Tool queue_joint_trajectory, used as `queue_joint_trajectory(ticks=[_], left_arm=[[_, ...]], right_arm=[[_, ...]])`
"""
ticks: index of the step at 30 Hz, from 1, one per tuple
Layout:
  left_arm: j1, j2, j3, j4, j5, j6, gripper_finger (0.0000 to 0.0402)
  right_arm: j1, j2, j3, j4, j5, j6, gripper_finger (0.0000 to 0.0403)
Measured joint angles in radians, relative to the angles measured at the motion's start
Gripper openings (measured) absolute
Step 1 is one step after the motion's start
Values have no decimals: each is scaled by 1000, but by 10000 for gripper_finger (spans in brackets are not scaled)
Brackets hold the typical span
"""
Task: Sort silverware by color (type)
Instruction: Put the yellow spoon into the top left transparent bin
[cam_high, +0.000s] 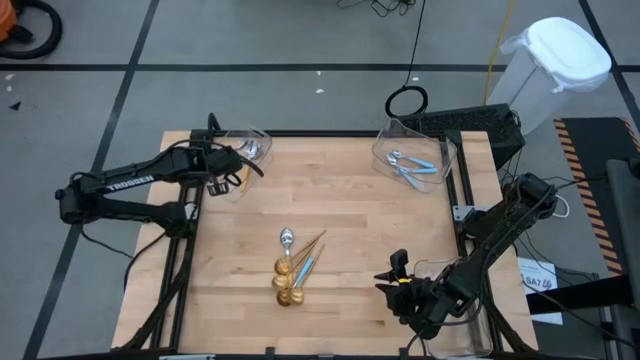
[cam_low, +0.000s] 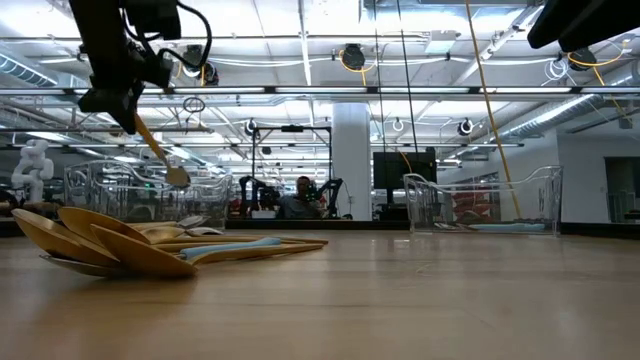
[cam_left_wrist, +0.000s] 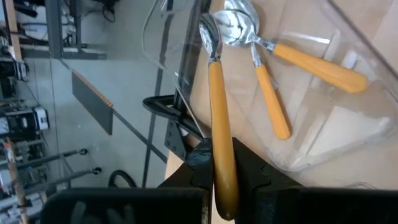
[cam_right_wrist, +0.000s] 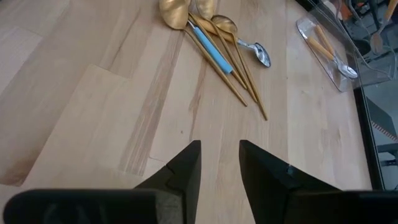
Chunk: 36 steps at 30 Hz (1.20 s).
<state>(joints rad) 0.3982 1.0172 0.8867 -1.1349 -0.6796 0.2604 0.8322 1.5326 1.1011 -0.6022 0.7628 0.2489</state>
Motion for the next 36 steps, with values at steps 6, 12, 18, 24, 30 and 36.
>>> queue_joint_trajectory(ticks=[6, 12, 18, 24, 30, 36], left_arm=[[29, 5, -33, 78, 4, 37, 21], [52, 59, -35, 118, 13, 54, 30], [80, 141, -35, 137, 14, 53, 51], [86, 195, -35, 149, 16, 53, 55], [85, 202, -35, 159, 17, 57, 57], [85, 202, -35, 177, 16, 66, 57]], right_arm=[[0, 0, 0, 0, 0, 0, 102], [0, 0, 0, 0, 0, -1, 102], [0, 0, 0, 0, 0, -1, 102], [0, 0, 0, 0, -1, -1, 102], [0, 0, 0, 0, -2, 0, 102], [0, 0, 0, 0, -4, 0, 102]])
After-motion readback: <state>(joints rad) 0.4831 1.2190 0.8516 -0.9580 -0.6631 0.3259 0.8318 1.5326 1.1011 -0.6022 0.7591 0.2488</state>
